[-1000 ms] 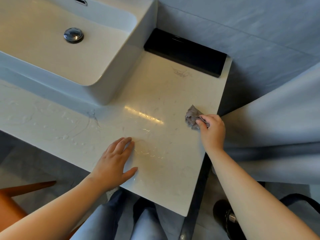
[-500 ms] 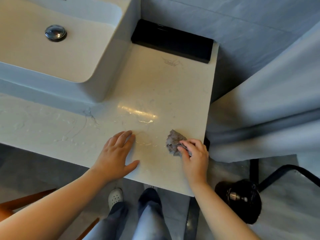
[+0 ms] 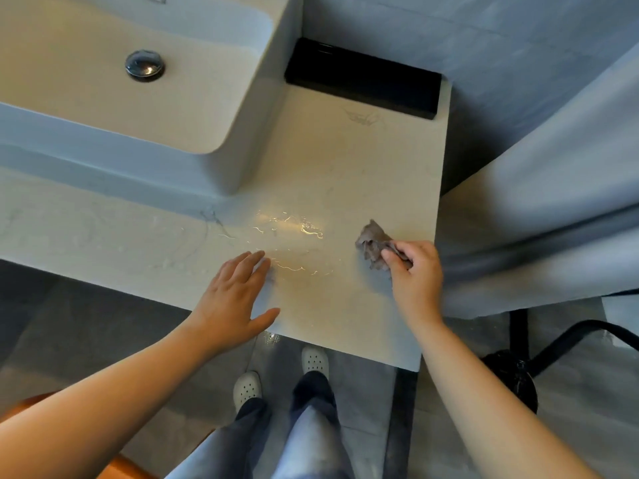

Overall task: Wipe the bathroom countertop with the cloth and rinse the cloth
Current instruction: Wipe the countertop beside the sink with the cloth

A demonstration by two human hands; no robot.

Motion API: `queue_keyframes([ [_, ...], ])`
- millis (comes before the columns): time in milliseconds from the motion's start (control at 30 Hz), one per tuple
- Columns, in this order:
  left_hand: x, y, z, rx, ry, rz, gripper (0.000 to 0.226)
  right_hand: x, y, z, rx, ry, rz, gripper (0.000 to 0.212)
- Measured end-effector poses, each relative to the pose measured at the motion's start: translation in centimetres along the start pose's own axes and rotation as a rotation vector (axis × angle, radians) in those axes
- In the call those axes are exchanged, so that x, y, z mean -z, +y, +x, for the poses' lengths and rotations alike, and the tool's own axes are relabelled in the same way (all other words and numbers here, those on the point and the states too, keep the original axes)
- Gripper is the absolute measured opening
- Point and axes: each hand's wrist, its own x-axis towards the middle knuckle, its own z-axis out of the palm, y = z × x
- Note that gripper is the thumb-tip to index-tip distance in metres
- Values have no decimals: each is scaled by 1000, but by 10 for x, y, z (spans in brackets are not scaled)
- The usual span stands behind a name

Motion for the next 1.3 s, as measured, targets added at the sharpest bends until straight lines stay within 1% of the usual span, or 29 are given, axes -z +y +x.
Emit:
queue_keyframes([
  [100,3,-15,-6,91,0,16,96,-15,0,42,36,7,-63,21],
  [167,3,-21,-9,140,-1,24,97,-29,6,55,4,-10,-110,22],
  [233,0,-26,-12,161,-5,11,97,-41,8,52,-21,3,-153,22],
  [300,-4,-31,-16,157,-5,-1,95,-47,8,38,-5,36,-153,21],
  [367,-10,-36,-18,139,-5,9,94,-50,7,17,25,32,-142,20],
  [533,-17,-40,-21,123,3,24,93,-54,3,-45,133,-53,-136,17],
  [600,-18,-41,-22,123,7,22,92,-54,2,-63,160,-113,-133,17],
  [667,-17,-42,-22,117,6,28,91,-52,0,-72,162,-196,-105,16],
  [767,-17,-41,-23,113,13,30,92,-42,-5,-65,110,-294,-10,15],
  [833,-18,-41,-23,116,12,37,93,-33,-12,-47,90,-273,16,14],
  [933,-21,-41,-22,122,17,40,93,-27,-24,-5,129,-174,-1,14],
  [1000,-23,-41,-22,129,16,44,93,-33,-27,27,136,-119,-17,14],
  [1100,-24,-39,-21,138,28,28,92,-55,-23,68,88,-86,-32,15],
  [1200,-23,-39,-21,140,29,12,92,-76,-19,81,52,-83,-94,16],
  [1300,-24,-40,-21,142,31,9,91,-87,-17,69,88,-28,-160,19],
])
